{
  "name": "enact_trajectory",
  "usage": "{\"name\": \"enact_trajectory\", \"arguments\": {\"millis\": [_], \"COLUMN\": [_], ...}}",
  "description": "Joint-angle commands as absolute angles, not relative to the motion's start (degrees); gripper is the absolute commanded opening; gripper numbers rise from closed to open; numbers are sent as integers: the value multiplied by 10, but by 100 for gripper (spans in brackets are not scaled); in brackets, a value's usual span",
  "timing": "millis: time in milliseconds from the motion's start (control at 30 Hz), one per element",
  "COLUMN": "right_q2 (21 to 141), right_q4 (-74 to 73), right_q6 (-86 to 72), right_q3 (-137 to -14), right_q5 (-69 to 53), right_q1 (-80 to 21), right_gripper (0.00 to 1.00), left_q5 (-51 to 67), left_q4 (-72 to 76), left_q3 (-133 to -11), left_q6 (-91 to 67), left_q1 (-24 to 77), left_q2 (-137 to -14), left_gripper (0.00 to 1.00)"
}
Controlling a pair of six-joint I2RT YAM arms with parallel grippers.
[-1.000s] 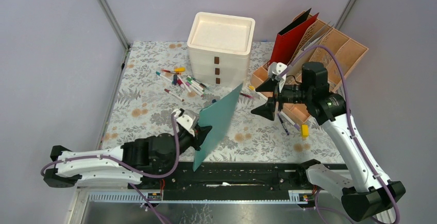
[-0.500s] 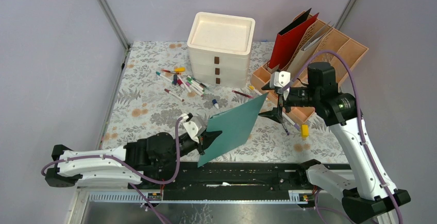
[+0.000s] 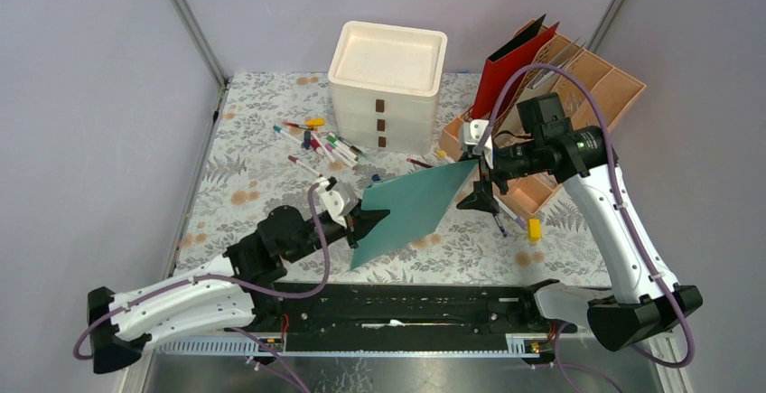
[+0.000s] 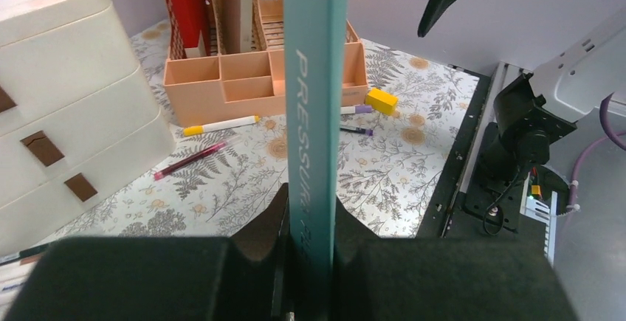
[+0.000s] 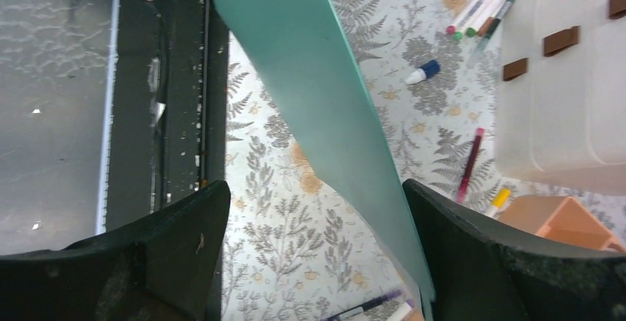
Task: Organize the desk
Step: Pick up the folder from the center of the board.
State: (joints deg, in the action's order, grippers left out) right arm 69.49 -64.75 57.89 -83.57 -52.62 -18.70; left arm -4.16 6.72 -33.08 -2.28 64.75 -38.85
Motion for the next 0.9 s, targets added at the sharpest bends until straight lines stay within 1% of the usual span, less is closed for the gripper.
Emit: {"name": "enact_trajectory", "arguments": {"millis": [0, 33, 167, 233, 267, 300, 333, 367, 400, 467, 500, 533, 567, 700, 800, 867], "right_q2": [703, 705, 708, 706, 702, 700, 696, 692, 688, 679, 676, 674, 674, 688, 707, 718], "right_q4": [-718, -721, -719, -710, -706, -702, -700, -700, -703, -708, -713, -718, -732, -783, -818, -830], "right_q6": [617, 618, 610, 598, 592, 587, 581, 579, 579, 580, 582, 584, 589, 609, 624, 626], "right_q3": [-853, -853, -853, -853, -853, -854, -858, -860, -864, -869, -873, -878, -886, -925, -952, -962], "right_q5": [-566, -566, -565, -561, -557, -550, -542, -539, -535, -533, -534, -537, -540, -550, -546, -535], "right_q1": [-188, -188, -189, -189, -189, -189, -189, -189, -189, -189, -189, -188, -188, -189, -189, -189], "right_gripper": [86, 82, 50, 26, 15, 5, 0, 0, 0, 0, 0, 0, 0, 0, 0, 0], "left_q5": [117, 129, 158, 160, 159, 157, 155, 151, 151, 154, 152, 146, 138, 107, 132, 155], "left_q4": [192, 199, 224, 229, 229, 228, 226, 220, 211, 196, 193, 192, 196, 206, 213, 210], "left_q3": [-329, -327, -318, -316, -315, -313, -310, -309, -307, -301, -293, -282, -268, -224, -219, -232], "left_q6": [-55, -59, -71, -75, -77, -78, -80, -86, -90, -93, -95, -100, -107, -117, -94, -73], "left_q1": [580, 570, 541, 534, 533, 532, 530, 529, 528, 526, 526, 526, 525, 525, 524, 525], "left_q2": [-407, -412, -425, -430, -432, -432, -430, -428, -424, -412, -402, -390, -378, -340, -345, -369], "left_gripper": [0, 0, 0, 0, 0, 6, 33, 58, 65, 70, 78, 89, 98, 99, 99, 99]}}
